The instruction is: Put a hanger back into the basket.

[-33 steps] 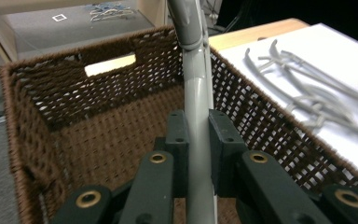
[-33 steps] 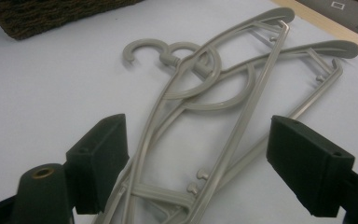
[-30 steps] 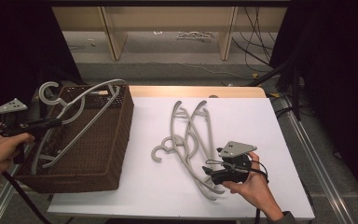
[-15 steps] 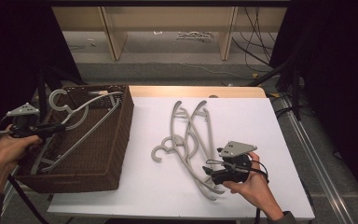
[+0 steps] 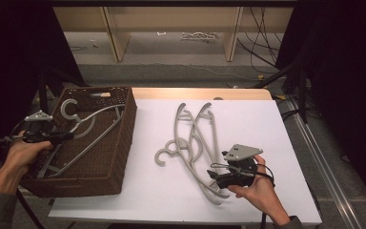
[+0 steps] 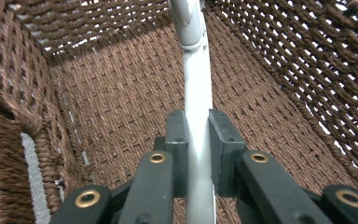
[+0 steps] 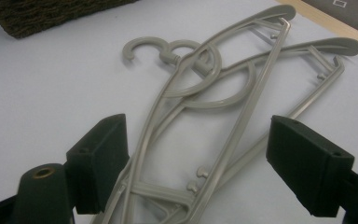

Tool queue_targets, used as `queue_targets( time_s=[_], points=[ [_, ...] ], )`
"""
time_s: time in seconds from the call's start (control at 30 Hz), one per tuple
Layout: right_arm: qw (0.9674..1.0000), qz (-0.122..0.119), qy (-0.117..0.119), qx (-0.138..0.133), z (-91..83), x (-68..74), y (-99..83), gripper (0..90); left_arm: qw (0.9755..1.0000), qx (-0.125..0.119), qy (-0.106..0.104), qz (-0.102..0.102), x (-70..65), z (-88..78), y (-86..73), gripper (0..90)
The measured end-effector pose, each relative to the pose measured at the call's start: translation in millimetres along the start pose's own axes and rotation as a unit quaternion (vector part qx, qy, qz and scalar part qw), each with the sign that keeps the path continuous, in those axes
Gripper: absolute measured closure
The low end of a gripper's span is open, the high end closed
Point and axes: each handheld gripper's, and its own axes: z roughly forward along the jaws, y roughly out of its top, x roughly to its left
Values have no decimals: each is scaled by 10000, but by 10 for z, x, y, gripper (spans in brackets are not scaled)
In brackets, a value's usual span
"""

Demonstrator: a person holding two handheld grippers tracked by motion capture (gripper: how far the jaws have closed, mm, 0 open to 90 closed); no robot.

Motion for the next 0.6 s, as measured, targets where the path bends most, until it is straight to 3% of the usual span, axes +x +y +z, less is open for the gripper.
queue_targets(
  time_s=[0.03,0.1,0.13,0.27,0.33,0.47,0.53,0.57,0.6],
  points=[
    [10000,28,-2,38,0,4,-3,218,9999,153,-14,3,14,1,-1,791],
    [10000,24,-2,38,3,3,-4,218,9999,53,97,-42,28,45,-34,787],
    [10000,13,-8,16,8,4,-6,218,9997,211,145,-42,37,34,-33,783],
    [10000,-23,-14,8,18,5,-9,218,9992,243,269,-168,27,63,-89,751],
    [10000,-6,1,21,19,7,-8,218,9989,84,356,-306,33,26,-91,738],
    [10000,5,-2,19,18,6,-9,218,9960,-134,787,-396,13,-116,-45,648],
    [10000,3,-14,25,20,6,-9,218,9948,-353,836,-454,-43,-186,-3,591],
    [10000,13,-5,20,21,9,-10,218,9938,-494,879,-477,-92,-222,28,506],
    [10000,13,-5,20,21,9,-10,218,9927,-616,921,-469,-162,-271,68,506]
  ],
)
